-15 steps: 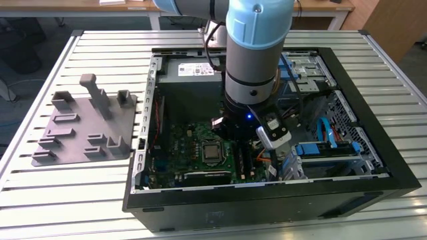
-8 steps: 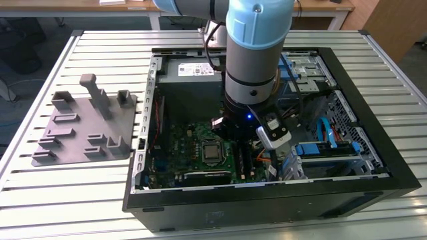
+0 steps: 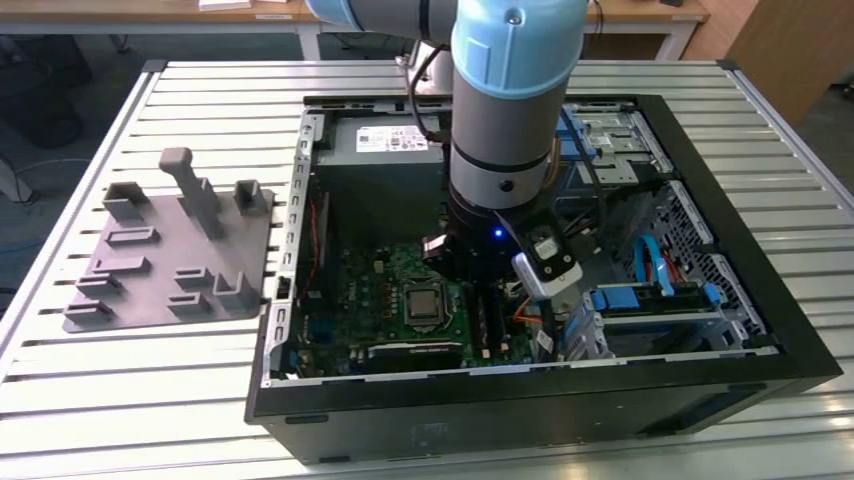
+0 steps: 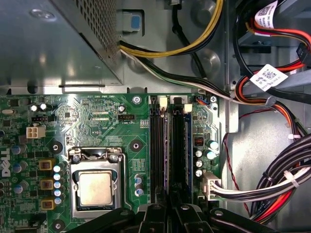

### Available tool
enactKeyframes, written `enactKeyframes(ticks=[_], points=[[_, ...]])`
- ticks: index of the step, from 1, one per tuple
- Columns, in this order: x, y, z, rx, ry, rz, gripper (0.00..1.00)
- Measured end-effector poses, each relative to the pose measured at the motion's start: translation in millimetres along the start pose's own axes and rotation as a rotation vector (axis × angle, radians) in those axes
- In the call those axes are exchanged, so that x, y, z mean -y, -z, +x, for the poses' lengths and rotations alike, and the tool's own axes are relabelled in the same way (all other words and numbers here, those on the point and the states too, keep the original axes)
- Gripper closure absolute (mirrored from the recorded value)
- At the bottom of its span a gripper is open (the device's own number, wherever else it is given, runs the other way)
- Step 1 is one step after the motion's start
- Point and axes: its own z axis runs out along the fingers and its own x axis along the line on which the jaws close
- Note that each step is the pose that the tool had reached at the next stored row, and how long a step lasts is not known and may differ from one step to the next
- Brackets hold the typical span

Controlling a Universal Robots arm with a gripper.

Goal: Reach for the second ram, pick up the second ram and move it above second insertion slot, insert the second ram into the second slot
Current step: 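Insert the second ram into the second slot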

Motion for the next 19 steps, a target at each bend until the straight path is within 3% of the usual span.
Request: enactKeyframes(ticks=[6, 7, 19], points=[[0.1, 0.4, 0.6, 0.0004, 0.013, -0.0004, 0.86], [-0.5, -4.6, 0.4, -0.0027, 0.014, 0.0087, 0.86], [-0.5, -4.6, 0.4, -0.0027, 0.014, 0.0086, 0.86]])
